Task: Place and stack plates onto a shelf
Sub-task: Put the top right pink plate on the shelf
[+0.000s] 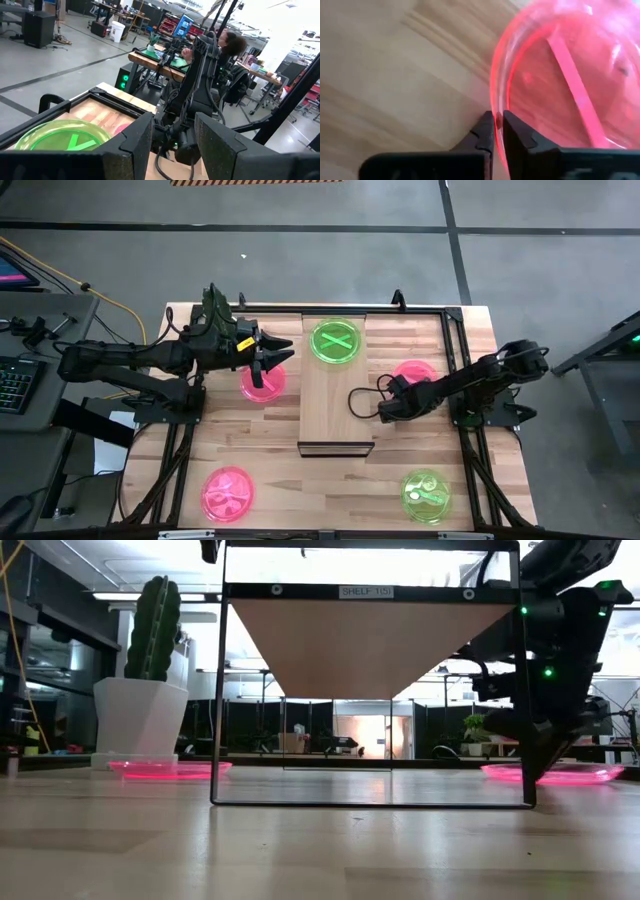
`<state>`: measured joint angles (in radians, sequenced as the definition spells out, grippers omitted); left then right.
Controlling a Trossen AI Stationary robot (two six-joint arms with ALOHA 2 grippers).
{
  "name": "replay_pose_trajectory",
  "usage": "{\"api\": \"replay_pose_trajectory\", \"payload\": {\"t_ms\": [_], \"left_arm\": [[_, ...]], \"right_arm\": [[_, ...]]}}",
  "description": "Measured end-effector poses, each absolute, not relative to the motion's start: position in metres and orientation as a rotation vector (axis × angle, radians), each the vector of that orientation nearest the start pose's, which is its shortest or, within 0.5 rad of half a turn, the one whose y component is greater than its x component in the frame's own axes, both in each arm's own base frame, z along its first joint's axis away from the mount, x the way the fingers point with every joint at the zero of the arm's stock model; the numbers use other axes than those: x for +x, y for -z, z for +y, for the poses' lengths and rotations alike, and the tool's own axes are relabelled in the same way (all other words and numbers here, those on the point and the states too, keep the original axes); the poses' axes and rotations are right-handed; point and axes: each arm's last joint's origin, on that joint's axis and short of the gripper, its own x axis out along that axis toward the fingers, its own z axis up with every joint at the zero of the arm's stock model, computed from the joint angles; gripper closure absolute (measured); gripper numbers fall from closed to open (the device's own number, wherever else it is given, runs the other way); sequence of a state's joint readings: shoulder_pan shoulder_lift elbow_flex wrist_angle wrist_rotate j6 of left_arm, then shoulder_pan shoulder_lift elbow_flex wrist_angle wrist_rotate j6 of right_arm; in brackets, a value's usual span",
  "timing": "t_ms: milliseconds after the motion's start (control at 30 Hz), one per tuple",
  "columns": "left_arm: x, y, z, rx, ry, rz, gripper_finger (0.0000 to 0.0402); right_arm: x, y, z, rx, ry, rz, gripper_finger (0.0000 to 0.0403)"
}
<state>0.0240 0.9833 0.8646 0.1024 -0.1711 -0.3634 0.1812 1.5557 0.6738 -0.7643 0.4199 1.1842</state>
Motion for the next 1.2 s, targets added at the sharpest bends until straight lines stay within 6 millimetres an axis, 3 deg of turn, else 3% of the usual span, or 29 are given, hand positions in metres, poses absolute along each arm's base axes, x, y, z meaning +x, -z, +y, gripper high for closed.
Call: {"api": "replay_pose_trajectory", "payload": {"t_ms": [267, 667, 900, 1067, 1200], "left_arm": [[0.22, -0.352, 0.01, -0.344, -0.196, -0.017, 0.0261], [0.22, -0.352, 0.01, -0.344, -0.196, -0.017, 0.0261], [0.22, -0.352, 0.01, -0.344, -0.196, -0.017, 0.0261], [0.22, -0.352, 0.01, -0.344, -0.196, -0.017, 0.0261], [0.22, -0.352, 0.01, -0.344, -0.196, -0.015, 0.0261]], "right_arm": [[0.193, -0.151, 0.024, 0.522, 1.049, 1.153, 0.0399], [0.161, -0.226, 0.014, 0.706, 0.906, 0.666, 0.0403], [0.154, -0.275, 0.007, 0.637, 0.878, 0.492, 0.0403], [0.153, -0.276, 0.004, 0.631, 0.862, 0.546, 0.0403], [0.156, -0.252, 0.007, 0.711, 0.861, 0.631, 0.0401]]}}
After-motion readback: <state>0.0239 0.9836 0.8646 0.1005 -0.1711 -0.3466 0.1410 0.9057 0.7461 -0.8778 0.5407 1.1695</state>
